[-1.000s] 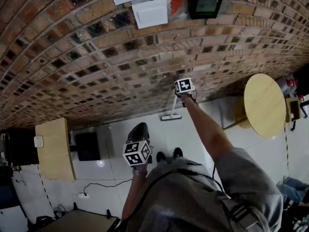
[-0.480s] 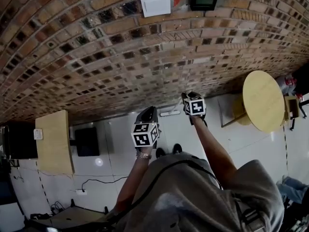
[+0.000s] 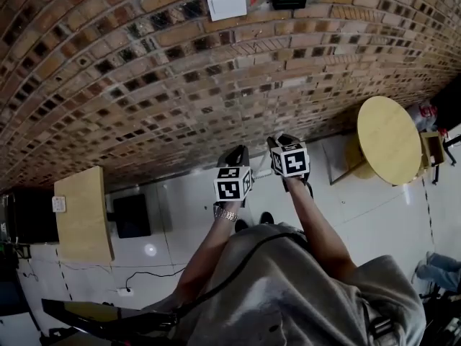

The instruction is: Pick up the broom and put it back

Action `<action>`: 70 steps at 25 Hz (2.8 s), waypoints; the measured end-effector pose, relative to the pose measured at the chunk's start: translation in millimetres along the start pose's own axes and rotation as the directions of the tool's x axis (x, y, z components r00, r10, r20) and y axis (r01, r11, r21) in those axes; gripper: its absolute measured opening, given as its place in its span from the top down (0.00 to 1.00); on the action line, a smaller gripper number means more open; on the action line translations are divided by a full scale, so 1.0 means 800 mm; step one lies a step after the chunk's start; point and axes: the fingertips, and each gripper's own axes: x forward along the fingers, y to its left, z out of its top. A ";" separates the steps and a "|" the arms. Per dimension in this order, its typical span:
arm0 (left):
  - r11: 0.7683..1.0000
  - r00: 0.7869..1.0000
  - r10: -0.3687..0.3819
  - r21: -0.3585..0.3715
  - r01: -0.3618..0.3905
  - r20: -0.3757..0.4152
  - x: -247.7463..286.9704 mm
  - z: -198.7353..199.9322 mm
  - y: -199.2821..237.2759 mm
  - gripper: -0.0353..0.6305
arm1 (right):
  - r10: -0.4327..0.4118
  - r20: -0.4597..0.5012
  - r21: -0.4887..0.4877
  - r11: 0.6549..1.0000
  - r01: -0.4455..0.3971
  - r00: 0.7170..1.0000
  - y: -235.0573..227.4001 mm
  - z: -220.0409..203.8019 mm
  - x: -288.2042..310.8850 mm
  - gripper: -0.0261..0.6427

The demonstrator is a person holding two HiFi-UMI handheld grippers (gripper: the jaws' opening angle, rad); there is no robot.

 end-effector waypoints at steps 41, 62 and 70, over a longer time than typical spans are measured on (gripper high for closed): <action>1.000 1.000 0.013 -0.023 -0.014 -0.004 -0.009 -0.001 0.000 1.00 | 0.058 -0.052 0.005 0.998 -0.058 0.997 0.016 -0.020 0.037 0.82; 0.983 0.983 0.155 -0.080 -0.163 -0.096 -0.019 -0.043 0.070 1.00 | 0.036 -0.137 0.024 0.999 -0.033 0.990 -0.105 -0.035 0.288 0.82; 0.982 0.978 0.161 -0.081 -0.172 -0.131 -0.015 -0.058 0.071 1.00 | 0.038 -0.095 0.022 0.999 -0.036 0.995 -0.122 -0.003 0.329 0.82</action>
